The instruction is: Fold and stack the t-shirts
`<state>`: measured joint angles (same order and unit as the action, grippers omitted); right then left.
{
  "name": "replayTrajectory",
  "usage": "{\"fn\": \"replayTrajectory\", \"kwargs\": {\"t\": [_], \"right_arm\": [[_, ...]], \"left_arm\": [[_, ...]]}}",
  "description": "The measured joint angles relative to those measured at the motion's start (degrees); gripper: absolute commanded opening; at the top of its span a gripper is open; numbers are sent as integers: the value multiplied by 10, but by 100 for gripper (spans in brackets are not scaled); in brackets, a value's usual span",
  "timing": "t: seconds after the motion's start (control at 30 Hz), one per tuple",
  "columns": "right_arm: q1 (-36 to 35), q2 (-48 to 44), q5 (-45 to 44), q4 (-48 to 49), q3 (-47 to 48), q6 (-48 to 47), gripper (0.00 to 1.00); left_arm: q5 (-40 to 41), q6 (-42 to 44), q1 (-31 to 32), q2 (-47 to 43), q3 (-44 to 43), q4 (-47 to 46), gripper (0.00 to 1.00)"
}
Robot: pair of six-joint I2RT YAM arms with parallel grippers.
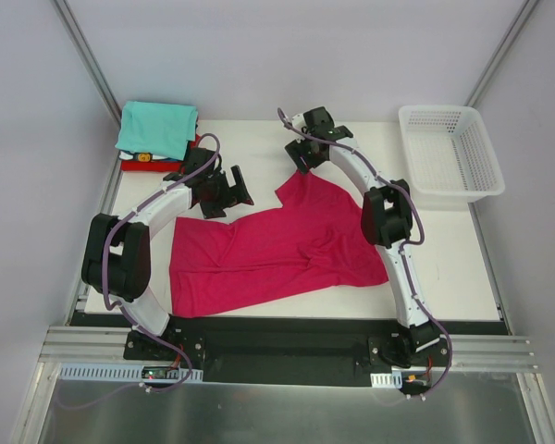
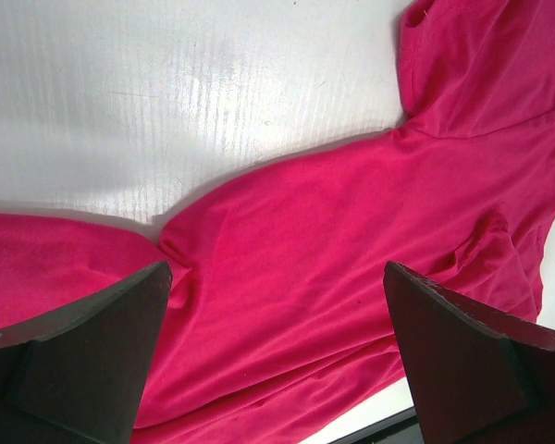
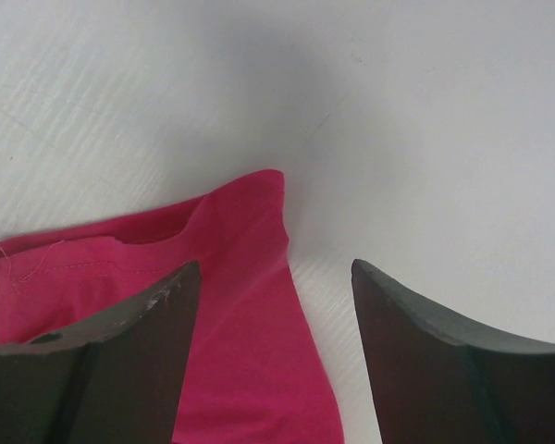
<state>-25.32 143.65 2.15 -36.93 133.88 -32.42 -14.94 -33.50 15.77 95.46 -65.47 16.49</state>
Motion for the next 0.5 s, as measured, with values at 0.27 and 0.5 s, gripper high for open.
{"fn": "replayTrajectory", "kwargs": {"t": [0.27, 0.5], "right_arm": [[0, 16, -2, 4, 2, 0, 68], [0, 27, -4, 6, 2, 0, 59]], "left_arm": [[0, 0, 0, 0, 0, 0, 99], [0, 0, 0, 0, 0, 0, 99]]}}
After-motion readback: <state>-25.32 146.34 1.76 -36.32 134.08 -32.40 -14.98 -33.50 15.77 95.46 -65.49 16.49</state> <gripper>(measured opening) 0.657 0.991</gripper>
